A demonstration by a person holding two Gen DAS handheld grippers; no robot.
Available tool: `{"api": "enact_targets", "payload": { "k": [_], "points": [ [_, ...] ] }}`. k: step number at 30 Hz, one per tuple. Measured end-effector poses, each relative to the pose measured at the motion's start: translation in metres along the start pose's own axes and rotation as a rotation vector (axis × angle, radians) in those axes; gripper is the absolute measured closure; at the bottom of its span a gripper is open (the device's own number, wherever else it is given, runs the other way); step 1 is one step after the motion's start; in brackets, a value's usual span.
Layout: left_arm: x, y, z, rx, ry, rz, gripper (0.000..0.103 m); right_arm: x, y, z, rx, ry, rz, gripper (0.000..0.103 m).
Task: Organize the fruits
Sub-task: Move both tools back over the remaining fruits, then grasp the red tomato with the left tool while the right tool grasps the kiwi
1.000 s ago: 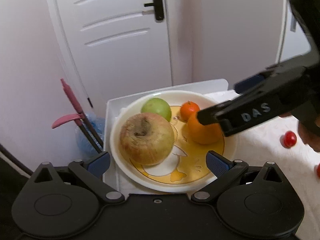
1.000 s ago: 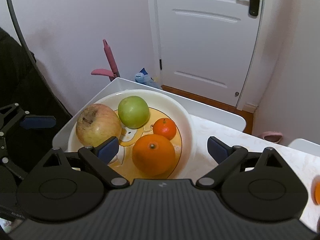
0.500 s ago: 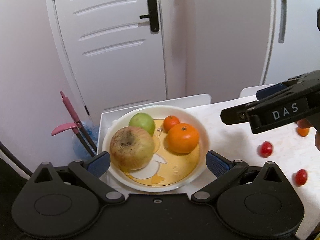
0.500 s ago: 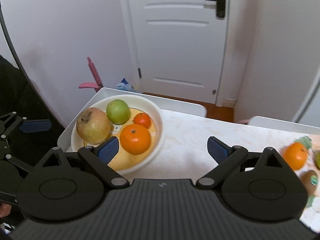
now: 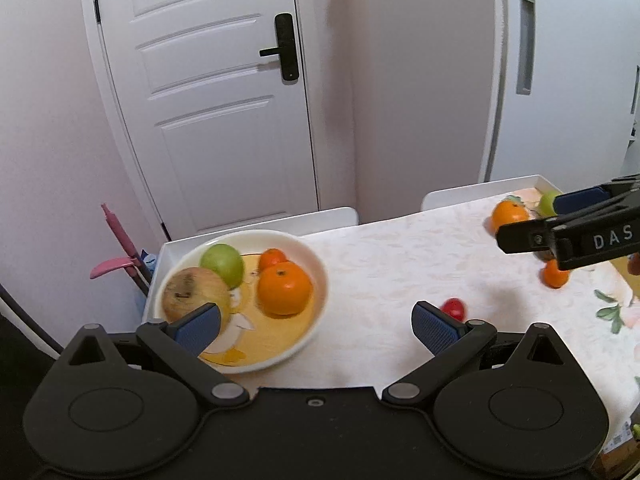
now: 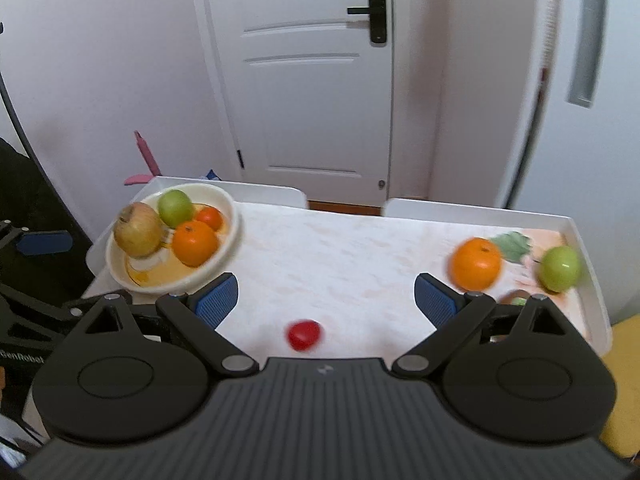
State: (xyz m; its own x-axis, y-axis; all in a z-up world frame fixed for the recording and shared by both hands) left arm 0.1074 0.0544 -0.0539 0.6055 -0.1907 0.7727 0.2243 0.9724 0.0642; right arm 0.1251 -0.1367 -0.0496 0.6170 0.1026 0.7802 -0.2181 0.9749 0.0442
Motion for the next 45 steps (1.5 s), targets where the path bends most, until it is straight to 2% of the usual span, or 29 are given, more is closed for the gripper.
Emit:
{"api": "enact_targets", "payload": {
  "k": [7, 15, 24, 26, 30, 45],
  "points": [
    [-0.001, -0.05, 0.005, 0.015, 0.006, 0.035, 0.0, -0.021, -0.06, 0.016, -0.02, 0.001, 0.006, 0.0],
    [-0.013, -0.097, -0.004, 0.049, 0.04, 0.098, 0.0, -0.042, -0.121, 0.012, -0.022, 0.017, 0.013, 0.0],
    [-0.039, -0.142, -0.017, 0.077, 0.087, 0.16, 0.002, -0.054, -0.159, -0.016, 0.004, 0.049, 0.035, 0.0],
    [-0.045, -0.15, -0.021, 0.08, 0.095, 0.163, 0.007, -0.055, -0.165, -0.023, 0.004, 0.052, 0.033, 0.0],
    [-0.057, -0.165, -0.031, 0.088, 0.119, 0.162, 0.009, -0.059, -0.176, -0.038, 0.003, 0.061, 0.025, 0.0],
    [-0.077, -0.186, -0.06, 0.064, 0.186, 0.169, 0.068, -0.066, -0.189, -0.08, 0.021, 0.106, -0.003, 0.0]
  ]
}}
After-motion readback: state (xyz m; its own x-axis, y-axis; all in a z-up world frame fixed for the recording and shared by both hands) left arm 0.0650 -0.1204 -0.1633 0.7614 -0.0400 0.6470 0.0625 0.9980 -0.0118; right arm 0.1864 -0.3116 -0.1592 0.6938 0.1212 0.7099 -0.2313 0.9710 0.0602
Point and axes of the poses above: each gripper's, at about its wrist camera, not at the fingertips, and z roughly against the way its jaws point, y to its left, x to its top, the point moved 3 cm from there along -z, roughly the way its jaws point, and after that the axes turned 3 degrees about z, right-handed, at the moved point
